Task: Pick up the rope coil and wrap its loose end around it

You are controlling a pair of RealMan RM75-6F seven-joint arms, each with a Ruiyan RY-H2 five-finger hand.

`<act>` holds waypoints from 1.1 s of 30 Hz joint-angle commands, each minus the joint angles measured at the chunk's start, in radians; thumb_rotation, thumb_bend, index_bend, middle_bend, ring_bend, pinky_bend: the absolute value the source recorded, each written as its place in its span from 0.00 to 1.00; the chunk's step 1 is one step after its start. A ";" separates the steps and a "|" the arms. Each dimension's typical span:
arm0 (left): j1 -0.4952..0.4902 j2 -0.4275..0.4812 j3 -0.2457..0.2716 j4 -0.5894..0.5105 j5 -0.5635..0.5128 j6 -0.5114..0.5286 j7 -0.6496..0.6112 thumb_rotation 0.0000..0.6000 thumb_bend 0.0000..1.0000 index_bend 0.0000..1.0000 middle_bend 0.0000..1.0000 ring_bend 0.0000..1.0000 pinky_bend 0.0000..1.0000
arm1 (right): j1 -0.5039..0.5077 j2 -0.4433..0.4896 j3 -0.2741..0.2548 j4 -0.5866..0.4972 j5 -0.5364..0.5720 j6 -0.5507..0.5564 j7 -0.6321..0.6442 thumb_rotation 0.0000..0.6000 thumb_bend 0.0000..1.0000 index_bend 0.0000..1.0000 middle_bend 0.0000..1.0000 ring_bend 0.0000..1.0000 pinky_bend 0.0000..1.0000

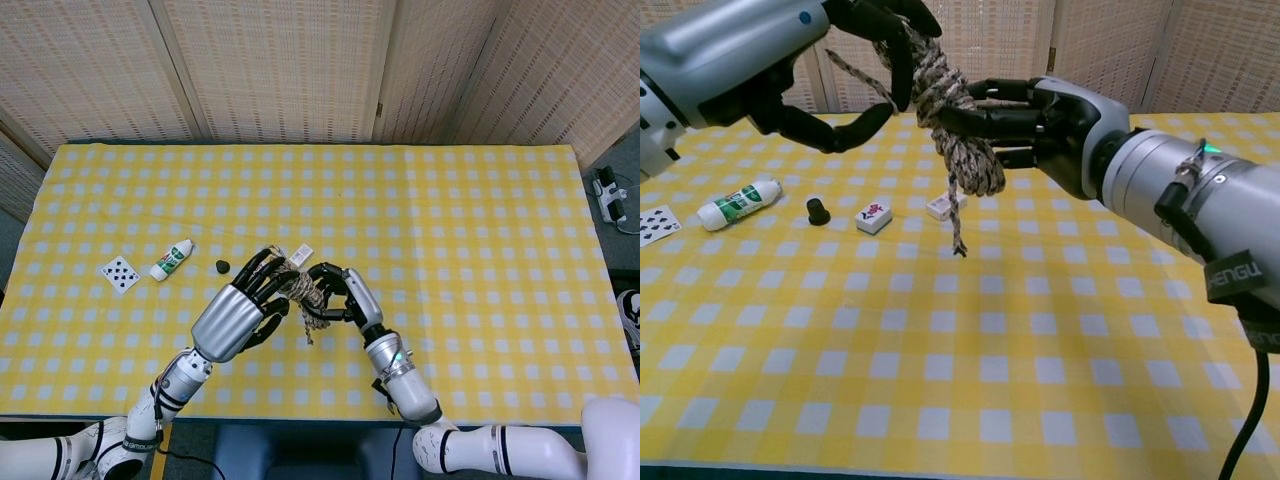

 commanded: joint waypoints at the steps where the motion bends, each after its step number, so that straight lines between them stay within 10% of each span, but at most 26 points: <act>1: 0.006 -0.009 -0.002 0.012 0.008 0.015 -0.013 1.00 0.46 0.58 0.21 0.09 0.00 | -0.005 -0.001 0.000 0.007 -0.007 -0.005 -0.011 1.00 0.87 0.80 0.65 0.72 0.64; 22: 0.088 0.045 0.054 0.003 0.039 0.082 -0.128 1.00 0.39 0.53 0.19 0.09 0.00 | -0.041 0.073 0.019 0.058 -0.058 0.019 -0.126 1.00 0.87 0.80 0.65 0.72 0.64; 33: 0.175 0.118 0.010 0.070 -0.163 0.093 -0.179 1.00 0.39 0.43 0.19 0.10 0.00 | -0.085 0.226 -0.020 -0.002 -0.122 -0.019 -0.146 1.00 0.87 0.80 0.65 0.72 0.64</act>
